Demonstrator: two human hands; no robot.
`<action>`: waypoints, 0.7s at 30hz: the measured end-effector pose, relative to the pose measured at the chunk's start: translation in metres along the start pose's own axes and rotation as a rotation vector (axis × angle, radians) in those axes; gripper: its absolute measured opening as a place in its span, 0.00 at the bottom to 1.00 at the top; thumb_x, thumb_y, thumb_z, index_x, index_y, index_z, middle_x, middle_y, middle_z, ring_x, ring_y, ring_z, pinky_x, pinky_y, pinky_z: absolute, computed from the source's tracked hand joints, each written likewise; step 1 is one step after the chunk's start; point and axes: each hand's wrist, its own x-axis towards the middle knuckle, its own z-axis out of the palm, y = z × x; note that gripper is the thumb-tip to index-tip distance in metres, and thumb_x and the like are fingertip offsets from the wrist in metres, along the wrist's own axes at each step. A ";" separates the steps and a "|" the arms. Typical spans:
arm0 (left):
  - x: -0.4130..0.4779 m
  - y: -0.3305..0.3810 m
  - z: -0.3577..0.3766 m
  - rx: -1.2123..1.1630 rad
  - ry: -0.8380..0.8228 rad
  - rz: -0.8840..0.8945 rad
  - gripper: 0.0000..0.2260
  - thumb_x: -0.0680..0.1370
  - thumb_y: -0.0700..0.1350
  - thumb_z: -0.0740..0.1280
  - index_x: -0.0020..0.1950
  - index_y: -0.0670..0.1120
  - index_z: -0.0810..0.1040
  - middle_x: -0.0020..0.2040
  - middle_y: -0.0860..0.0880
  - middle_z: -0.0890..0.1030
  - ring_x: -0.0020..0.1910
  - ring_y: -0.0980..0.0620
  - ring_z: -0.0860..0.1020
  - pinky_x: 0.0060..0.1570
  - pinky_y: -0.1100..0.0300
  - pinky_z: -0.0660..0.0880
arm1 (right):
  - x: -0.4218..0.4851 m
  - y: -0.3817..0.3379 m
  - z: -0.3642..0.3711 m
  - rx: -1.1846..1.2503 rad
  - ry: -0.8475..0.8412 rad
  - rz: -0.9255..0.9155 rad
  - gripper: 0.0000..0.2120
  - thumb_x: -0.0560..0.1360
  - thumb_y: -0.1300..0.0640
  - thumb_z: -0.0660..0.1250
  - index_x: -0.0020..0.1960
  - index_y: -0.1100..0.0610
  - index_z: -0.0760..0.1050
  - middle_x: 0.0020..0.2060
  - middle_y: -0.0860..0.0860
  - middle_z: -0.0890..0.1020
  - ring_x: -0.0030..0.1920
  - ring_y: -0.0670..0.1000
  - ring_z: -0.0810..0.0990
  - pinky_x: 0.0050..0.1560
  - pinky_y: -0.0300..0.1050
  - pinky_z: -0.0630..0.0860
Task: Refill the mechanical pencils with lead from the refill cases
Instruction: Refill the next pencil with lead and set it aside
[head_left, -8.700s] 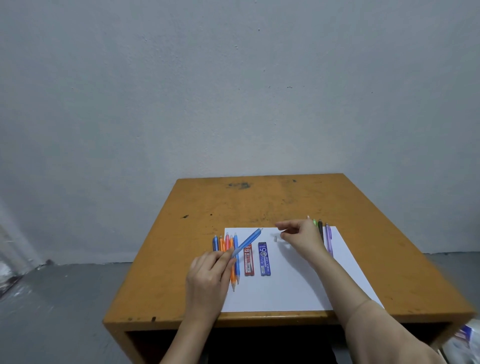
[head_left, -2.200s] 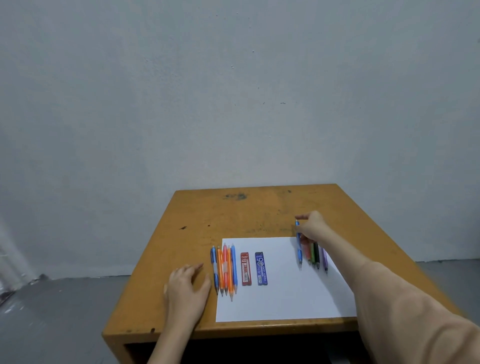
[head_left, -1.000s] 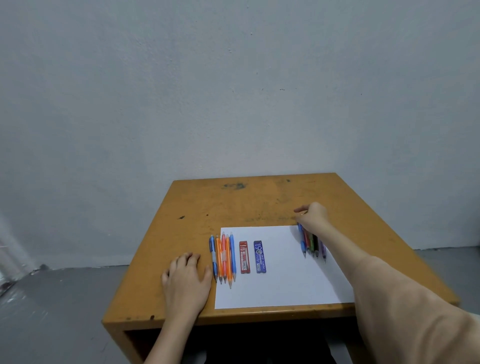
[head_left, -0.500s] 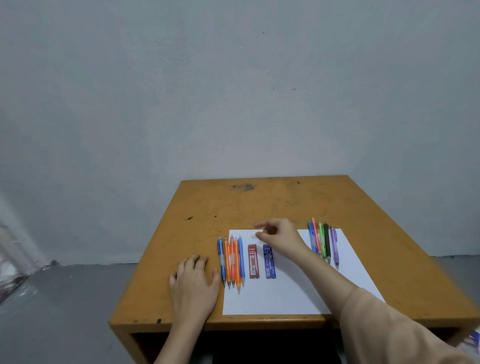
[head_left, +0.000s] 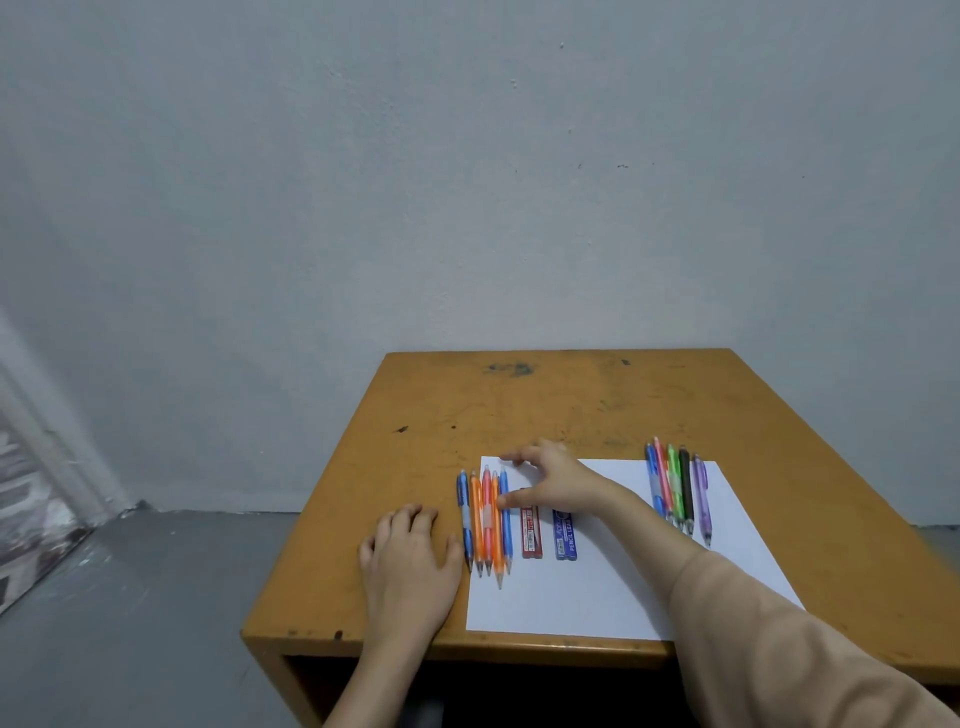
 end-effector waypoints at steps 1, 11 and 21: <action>0.000 0.000 0.000 -0.003 0.002 0.002 0.22 0.79 0.59 0.57 0.71 0.54 0.67 0.71 0.56 0.66 0.71 0.57 0.60 0.71 0.54 0.56 | 0.001 0.001 -0.001 -0.014 -0.017 -0.001 0.34 0.69 0.42 0.73 0.71 0.49 0.66 0.60 0.50 0.69 0.66 0.51 0.63 0.64 0.49 0.69; 0.001 -0.002 0.002 -0.004 0.018 0.010 0.21 0.79 0.59 0.57 0.71 0.54 0.68 0.70 0.57 0.67 0.70 0.58 0.61 0.70 0.55 0.57 | 0.005 0.004 -0.006 0.053 -0.062 0.048 0.33 0.66 0.44 0.77 0.68 0.48 0.71 0.64 0.50 0.68 0.64 0.51 0.70 0.59 0.47 0.75; 0.001 -0.002 0.003 0.012 0.018 0.010 0.21 0.79 0.59 0.57 0.70 0.55 0.68 0.70 0.56 0.67 0.70 0.57 0.61 0.70 0.54 0.57 | -0.004 -0.001 -0.010 0.369 -0.054 0.053 0.24 0.70 0.58 0.75 0.63 0.55 0.73 0.56 0.48 0.76 0.54 0.49 0.79 0.45 0.40 0.79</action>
